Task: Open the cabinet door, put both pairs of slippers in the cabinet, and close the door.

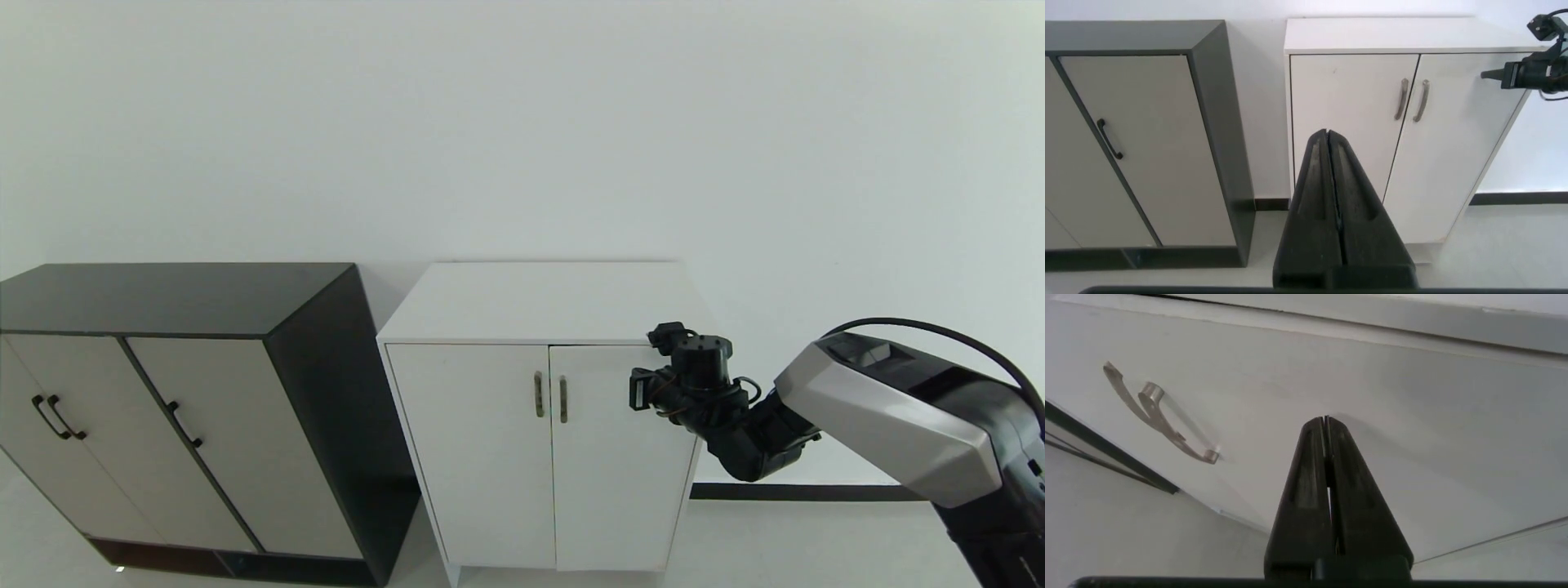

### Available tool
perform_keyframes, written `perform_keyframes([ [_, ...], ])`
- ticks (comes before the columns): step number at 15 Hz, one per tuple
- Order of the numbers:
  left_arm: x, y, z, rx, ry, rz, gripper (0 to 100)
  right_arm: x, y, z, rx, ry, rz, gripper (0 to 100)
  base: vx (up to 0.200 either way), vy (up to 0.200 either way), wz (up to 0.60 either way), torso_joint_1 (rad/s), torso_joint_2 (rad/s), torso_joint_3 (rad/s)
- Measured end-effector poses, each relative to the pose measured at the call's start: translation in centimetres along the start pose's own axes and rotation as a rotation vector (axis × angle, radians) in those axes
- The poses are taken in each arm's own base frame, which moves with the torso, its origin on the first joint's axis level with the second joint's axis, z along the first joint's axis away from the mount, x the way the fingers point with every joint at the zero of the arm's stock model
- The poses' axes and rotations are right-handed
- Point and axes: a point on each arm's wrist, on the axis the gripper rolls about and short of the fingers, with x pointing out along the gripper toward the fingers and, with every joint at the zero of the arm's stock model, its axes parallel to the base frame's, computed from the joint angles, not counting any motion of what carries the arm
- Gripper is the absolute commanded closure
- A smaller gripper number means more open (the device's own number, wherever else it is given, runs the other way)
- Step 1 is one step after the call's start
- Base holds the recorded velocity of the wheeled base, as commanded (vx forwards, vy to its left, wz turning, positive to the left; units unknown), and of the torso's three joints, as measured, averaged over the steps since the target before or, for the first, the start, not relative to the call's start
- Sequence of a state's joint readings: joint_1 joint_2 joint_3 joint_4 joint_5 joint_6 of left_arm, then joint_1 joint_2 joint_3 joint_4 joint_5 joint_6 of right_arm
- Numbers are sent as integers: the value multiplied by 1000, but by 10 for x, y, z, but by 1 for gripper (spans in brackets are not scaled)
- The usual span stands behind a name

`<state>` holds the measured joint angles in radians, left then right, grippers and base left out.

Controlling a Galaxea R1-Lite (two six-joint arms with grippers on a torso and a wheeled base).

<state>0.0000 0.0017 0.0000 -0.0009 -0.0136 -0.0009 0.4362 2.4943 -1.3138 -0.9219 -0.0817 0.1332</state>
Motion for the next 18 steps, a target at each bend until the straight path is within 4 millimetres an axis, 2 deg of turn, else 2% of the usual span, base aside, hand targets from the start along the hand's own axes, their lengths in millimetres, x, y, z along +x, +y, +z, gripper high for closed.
perform_keyframes([
  [18,0,0,0,0,0,0,100,16,-6,4,3,20,-22,100,0,0,0,0,0,0],
])
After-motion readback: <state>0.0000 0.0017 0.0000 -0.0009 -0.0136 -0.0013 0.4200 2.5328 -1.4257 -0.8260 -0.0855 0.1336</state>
